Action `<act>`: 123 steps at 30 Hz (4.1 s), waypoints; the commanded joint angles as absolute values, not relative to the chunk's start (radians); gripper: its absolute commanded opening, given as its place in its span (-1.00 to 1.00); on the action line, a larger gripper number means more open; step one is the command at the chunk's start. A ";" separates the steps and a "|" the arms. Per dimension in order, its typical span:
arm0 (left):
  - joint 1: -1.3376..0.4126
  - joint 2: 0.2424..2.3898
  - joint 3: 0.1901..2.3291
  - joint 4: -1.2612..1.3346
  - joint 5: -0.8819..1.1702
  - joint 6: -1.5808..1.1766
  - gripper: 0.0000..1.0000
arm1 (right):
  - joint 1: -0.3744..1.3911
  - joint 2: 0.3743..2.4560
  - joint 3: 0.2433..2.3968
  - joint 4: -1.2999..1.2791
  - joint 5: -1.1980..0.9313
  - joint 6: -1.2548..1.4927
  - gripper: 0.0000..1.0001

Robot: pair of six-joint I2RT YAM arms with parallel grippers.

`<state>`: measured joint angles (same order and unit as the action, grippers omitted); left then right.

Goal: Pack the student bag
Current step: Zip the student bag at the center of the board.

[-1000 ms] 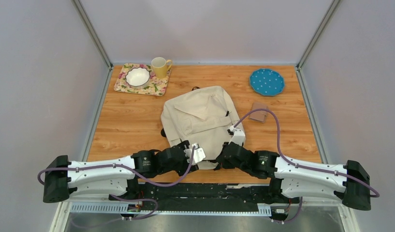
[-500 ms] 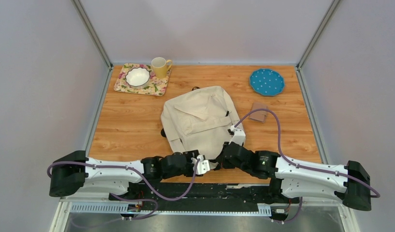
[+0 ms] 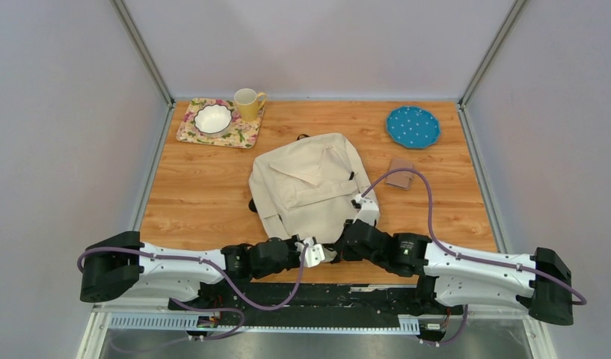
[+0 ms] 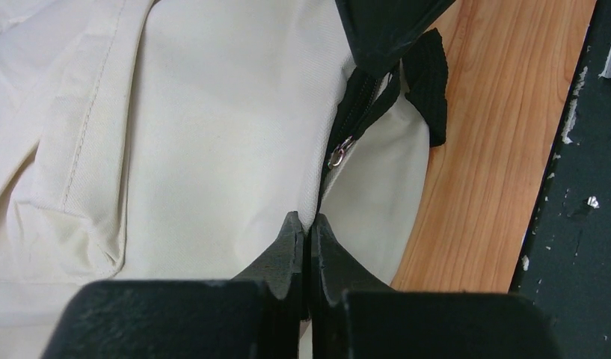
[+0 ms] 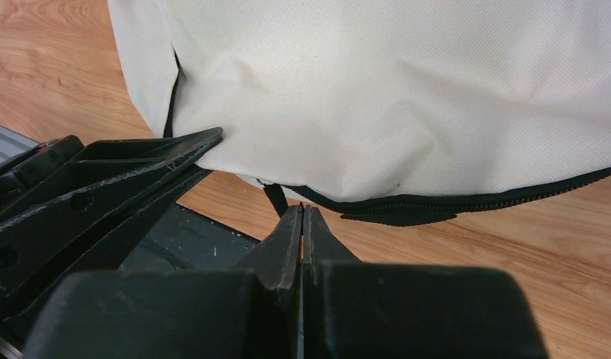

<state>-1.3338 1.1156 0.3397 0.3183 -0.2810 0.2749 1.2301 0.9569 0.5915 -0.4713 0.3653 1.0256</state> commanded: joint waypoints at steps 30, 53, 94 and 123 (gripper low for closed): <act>-1.336 0.603 0.236 0.032 -0.463 0.049 0.24 | 1.186 0.819 0.558 -0.525 0.446 1.017 -1.00; -1.339 1.061 0.494 0.155 0.035 0.301 0.50 | 1.187 0.767 0.558 -0.543 0.450 1.031 -1.00; -1.339 0.802 0.199 0.244 -0.307 -0.020 -0.20 | 1.005 0.764 0.548 -0.485 0.350 0.940 -1.00; -1.339 1.339 0.535 0.399 -0.040 0.097 0.51 | 1.005 0.614 0.492 -0.511 0.287 0.977 -1.00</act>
